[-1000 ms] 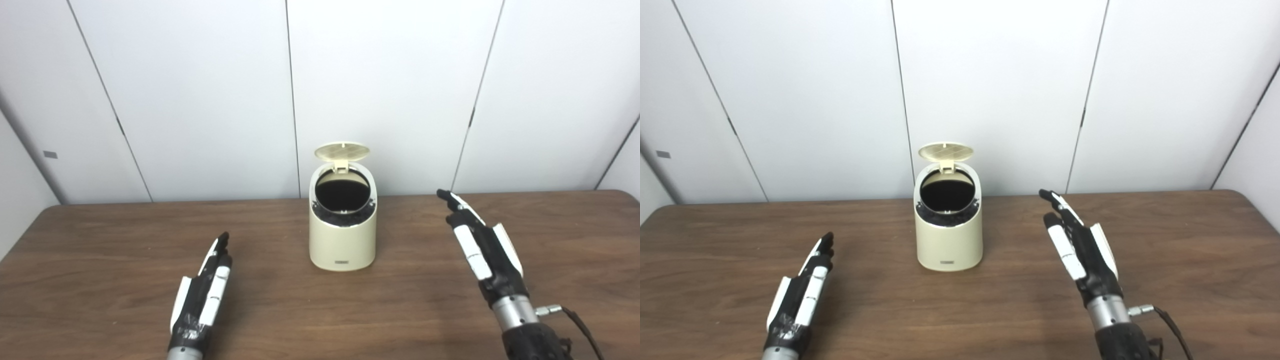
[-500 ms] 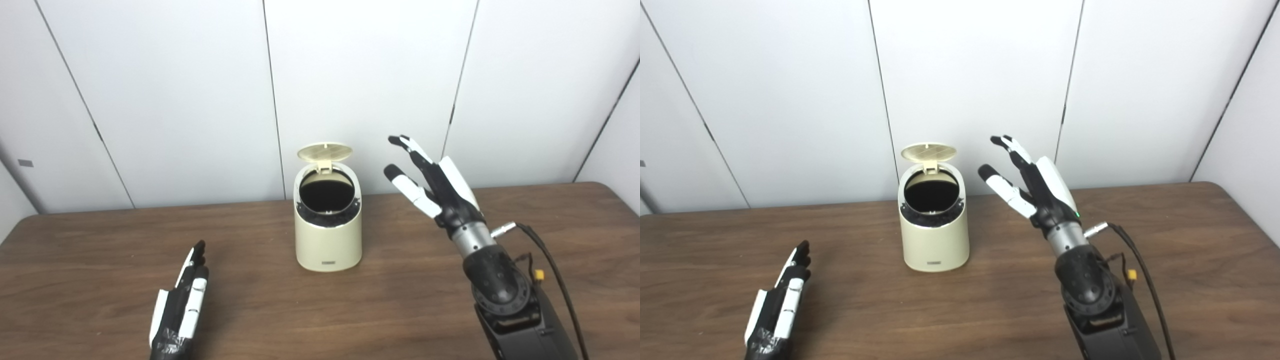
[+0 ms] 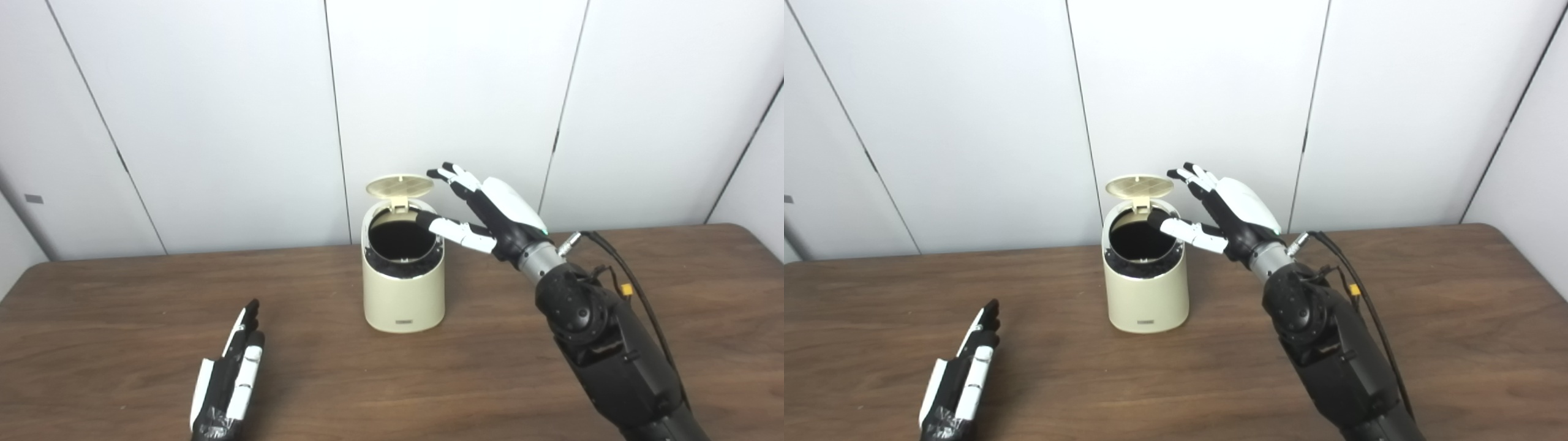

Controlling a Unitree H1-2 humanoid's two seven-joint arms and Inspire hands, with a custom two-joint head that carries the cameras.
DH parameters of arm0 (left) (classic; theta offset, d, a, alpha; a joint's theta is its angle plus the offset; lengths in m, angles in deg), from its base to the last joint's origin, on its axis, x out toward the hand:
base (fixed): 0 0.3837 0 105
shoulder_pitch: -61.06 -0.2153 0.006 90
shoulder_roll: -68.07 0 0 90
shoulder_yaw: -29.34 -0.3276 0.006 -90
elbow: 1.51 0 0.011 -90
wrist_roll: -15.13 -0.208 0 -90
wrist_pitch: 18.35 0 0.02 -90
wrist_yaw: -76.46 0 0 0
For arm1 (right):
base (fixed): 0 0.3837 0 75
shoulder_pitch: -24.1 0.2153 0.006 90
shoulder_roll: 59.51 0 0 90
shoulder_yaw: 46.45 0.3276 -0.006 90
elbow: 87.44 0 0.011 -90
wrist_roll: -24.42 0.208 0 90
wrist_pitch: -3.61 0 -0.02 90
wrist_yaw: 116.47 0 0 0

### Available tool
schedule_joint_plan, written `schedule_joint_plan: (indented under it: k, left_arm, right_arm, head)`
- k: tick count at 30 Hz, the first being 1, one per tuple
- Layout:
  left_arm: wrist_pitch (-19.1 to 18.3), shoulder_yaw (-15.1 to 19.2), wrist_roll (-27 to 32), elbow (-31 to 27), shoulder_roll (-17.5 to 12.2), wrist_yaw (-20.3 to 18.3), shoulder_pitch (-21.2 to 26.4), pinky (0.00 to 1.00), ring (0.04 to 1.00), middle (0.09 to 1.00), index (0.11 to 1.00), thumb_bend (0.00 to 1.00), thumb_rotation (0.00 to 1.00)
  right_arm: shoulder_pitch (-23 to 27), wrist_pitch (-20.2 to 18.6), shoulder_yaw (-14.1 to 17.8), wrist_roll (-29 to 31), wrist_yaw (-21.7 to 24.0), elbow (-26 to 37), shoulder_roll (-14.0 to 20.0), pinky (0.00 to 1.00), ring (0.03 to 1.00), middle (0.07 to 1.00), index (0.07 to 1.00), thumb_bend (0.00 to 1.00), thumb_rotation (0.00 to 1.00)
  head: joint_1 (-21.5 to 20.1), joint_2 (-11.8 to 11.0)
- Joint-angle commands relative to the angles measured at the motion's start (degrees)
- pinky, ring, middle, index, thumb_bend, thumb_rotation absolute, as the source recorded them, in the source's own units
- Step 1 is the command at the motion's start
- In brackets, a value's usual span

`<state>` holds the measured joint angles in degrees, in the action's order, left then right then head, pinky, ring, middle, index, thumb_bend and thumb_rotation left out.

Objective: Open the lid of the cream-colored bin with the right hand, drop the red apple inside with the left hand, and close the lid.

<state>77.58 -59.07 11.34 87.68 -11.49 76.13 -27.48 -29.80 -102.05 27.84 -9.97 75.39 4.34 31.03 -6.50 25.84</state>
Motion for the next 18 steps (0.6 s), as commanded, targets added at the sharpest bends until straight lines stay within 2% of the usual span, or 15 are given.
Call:
schedule_joint_plan:
  k: [1,9,18]
  left_arm:
    - [0.0,-0.61,-0.52,-0.44,0.18,0.09,-1.03,1.0,1.0,1.0,1.0,0.53,0.94]
    - [-2.52,-0.24,0.1,-2.38,0.57,0.11,-1.31,1.0,1.0,1.0,1.0,0.52,0.91]
    - [-4.0,-0.99,-0.54,-3.3,0.61,-0.24,-1.79,1.0,1.0,1.0,1.0,0.5,0.92]
  right_arm:
    - [4.07,1.13,-0.76,-1.78,0.75,0.63,1.04,0.89,1.0,1.0,0.934,0.6,1.0]
    - [4.02,2.26,-2.94,-4.95,2.04,1.99,2.3,0.91,1.0,1.0,0.902,0.58,0.98]
    - [2.82,2.36,-2.12,-5.97,4.16,5.03,4.06,0.9,1.0,1.0,0.898,0.55,0.96]
  head:
    - [0.26,0.22]
    - [0.66,0.65]
    - [1.07,1.32]
